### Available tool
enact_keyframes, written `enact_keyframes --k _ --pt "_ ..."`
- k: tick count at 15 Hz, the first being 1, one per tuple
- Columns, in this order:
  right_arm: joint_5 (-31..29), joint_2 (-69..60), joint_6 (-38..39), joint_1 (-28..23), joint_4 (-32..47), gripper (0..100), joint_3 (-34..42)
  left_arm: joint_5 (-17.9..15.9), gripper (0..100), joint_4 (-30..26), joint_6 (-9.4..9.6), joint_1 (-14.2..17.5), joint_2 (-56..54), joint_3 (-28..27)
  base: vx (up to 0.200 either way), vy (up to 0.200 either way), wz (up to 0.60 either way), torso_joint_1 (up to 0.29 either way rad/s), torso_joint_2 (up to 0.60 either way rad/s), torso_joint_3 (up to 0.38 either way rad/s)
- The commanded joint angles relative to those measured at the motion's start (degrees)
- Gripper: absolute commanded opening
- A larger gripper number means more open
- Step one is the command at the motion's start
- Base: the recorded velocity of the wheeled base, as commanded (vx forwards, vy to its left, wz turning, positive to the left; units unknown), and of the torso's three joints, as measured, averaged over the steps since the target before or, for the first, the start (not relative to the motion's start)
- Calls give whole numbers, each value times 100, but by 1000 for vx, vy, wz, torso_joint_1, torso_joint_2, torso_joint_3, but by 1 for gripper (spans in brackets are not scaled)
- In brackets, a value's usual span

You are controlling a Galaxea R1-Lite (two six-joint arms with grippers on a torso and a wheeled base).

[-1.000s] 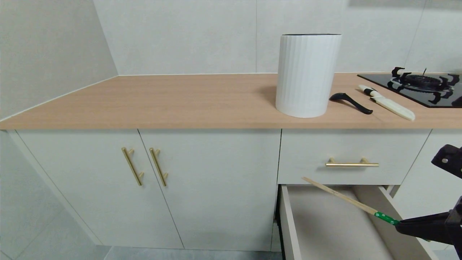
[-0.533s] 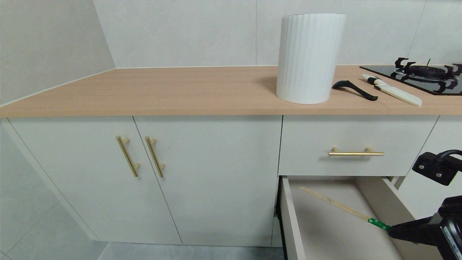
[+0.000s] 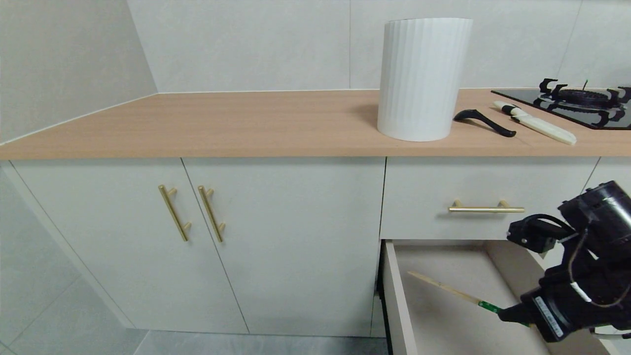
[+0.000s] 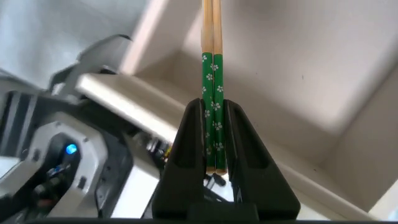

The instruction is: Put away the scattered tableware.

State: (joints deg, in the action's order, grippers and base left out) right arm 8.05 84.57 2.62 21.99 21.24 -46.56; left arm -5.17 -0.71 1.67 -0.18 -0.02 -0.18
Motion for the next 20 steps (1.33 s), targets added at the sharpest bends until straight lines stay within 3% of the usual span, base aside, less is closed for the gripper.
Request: enact_keyframes --k 1,5,10,16,20 --pt "-75 1080 406 -11 -480 0 -3 -2 100 0 0 1 2 1 0 0 0 0 0 0" --pt "-84 1985 1162 -46 -1579 0 85 -2 100 0 0 1 2 1 0 0 0 0 0 0" --pt "-576 2820 1645 -72 -3196 0 437 -2 100 0 0 1 2 9 0 0 0 0 0 0" --pt "-1446 3822 1988 16 -4374 0 472 -2 100 0 0 1 2 1 0 0 0 0 0 0" --pt "-1516 4129 2014 86 -4479 0 551 -2 100 0 0 1 2 1 0 0 0 0 0 0"
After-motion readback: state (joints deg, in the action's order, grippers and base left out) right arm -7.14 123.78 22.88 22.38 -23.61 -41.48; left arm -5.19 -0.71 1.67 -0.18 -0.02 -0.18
